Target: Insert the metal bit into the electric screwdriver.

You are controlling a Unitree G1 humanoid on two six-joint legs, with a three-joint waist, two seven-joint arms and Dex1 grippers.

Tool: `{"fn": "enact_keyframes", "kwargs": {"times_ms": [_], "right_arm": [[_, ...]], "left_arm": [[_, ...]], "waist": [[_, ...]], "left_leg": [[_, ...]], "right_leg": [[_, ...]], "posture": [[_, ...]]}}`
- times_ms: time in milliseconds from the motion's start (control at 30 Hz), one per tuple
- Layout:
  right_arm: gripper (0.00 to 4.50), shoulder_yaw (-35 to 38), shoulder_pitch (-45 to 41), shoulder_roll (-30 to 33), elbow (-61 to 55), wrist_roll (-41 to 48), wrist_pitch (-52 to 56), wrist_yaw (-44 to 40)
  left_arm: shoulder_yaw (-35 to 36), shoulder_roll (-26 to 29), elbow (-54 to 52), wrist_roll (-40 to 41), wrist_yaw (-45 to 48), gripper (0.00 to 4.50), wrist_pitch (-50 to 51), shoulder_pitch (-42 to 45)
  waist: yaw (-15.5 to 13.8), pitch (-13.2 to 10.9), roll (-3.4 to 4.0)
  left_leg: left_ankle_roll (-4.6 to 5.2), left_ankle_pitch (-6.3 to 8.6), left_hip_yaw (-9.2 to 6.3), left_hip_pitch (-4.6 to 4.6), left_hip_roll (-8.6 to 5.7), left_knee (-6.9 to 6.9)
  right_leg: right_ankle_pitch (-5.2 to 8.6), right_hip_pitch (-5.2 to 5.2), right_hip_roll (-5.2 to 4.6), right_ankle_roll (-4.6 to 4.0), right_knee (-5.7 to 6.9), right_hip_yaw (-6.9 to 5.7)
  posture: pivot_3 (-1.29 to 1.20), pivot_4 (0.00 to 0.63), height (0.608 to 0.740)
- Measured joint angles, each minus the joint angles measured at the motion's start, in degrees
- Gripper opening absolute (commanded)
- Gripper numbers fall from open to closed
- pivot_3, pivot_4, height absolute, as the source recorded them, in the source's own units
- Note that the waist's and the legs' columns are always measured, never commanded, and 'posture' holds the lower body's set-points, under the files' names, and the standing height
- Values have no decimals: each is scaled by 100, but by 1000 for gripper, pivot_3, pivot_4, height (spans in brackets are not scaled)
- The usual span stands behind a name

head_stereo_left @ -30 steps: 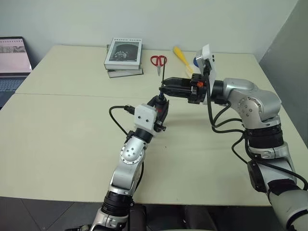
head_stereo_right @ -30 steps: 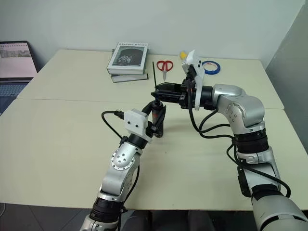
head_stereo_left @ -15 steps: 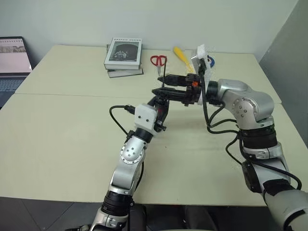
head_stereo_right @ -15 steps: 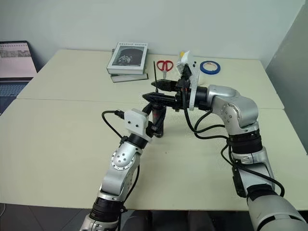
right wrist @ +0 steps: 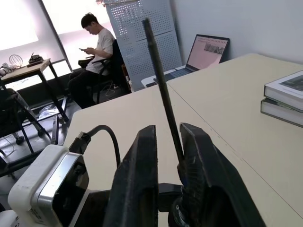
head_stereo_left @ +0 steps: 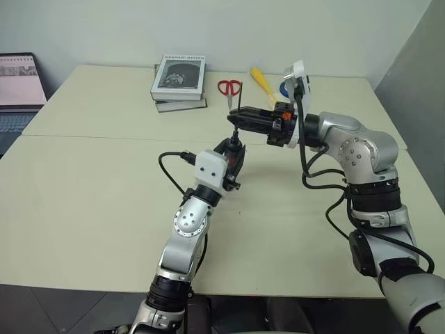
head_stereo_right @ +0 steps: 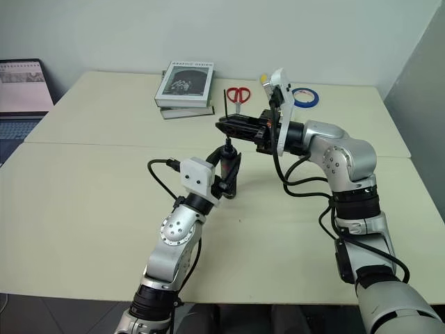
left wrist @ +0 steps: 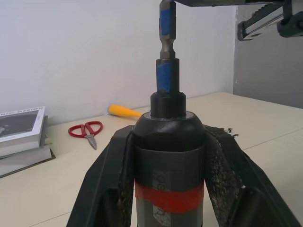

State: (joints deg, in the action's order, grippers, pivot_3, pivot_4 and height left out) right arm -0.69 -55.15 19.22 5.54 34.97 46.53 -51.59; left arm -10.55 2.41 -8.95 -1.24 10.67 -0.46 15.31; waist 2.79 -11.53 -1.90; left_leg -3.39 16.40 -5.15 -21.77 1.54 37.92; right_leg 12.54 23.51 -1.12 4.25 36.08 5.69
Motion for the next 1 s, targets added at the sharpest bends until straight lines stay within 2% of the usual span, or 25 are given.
{"fn": "enact_keyframes", "kwargs": {"times_ms": [67, 1000], "right_arm": [[0, 41, -7, 5, 71, -39, -40, 51], [0, -340, -5, 188, 78, -493, -664, -353]], "left_arm": [[-2, 2, 0, 0, 3, 1662, -3, -1], [-13, 13, 0, 0, 15, 1661, -4, -1]], "waist": [[0, 0, 0], [4, 0, 0]], "left_leg": [[0, 0, 0, 0, 0, 0], [-1, -1, 0, 1, 0, 1]], "right_leg": [[0, 0, 0, 0, 0, 0], [-3, 0, 0, -3, 1, -1]], "posture": [[0, 150, 740], [0, 150, 740]]}}
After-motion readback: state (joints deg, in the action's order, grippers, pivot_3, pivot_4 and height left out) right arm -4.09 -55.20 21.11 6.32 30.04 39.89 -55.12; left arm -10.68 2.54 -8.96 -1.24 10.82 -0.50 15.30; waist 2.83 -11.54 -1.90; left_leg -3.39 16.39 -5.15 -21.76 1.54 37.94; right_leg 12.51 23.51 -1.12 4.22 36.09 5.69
